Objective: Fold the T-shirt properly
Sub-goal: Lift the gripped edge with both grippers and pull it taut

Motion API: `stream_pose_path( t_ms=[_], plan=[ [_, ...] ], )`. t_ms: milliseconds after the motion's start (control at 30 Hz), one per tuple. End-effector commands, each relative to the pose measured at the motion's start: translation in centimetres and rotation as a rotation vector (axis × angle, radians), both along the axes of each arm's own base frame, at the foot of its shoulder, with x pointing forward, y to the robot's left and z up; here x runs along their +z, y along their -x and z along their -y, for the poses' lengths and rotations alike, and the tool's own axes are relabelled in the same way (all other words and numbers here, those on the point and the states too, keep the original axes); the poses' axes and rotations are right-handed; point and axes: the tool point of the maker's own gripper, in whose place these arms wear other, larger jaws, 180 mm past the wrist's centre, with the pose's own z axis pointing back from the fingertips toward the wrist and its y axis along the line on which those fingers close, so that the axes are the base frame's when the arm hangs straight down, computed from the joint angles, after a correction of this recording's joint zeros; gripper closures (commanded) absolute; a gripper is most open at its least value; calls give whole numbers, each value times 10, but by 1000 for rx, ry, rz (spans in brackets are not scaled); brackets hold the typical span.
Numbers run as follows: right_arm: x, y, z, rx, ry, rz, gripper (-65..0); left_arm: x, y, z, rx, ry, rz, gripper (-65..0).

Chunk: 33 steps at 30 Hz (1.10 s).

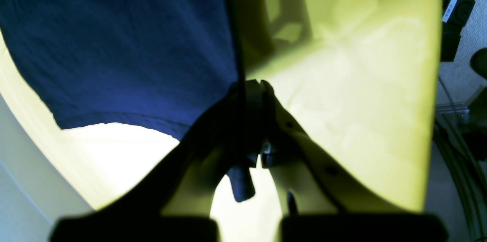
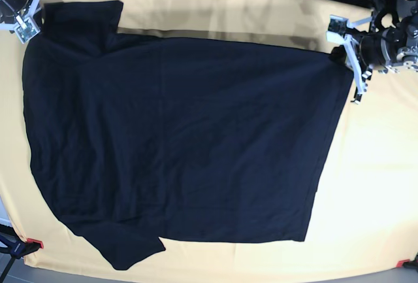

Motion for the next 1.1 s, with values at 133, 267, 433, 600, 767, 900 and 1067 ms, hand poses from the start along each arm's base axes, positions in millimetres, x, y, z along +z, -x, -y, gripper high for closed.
stream_pose_path(
  t_ms=[133, 267, 433, 600, 767, 900, 1067],
  plan=[
    [7, -4, -5, 11, -25, 24, 0, 8, -4, -8, 32, -70, 28, 0],
    [7, -4, -5, 11, -25, 24, 0, 10, -14, -21, 136, -112, 66, 0],
    [8, -5, -6, 14, -29, 31, 0, 6, -7, -35, 221, -171, 19, 0],
    [6, -4, -10, 45, -35, 21, 0, 5, -4, -32, 229, -159, 5, 0],
    [6, -3, -10, 45, -36, 20, 0, 8, -2, -31, 221, -177, 16, 0],
    [6, -3, -10, 46, -35, 20, 0, 3, -3, -42, 262, -225, 46, 0],
    [6, -3, -12, 59, -38, 17, 0, -7, 6, -59, 282, -317, 84, 0]
  ],
)
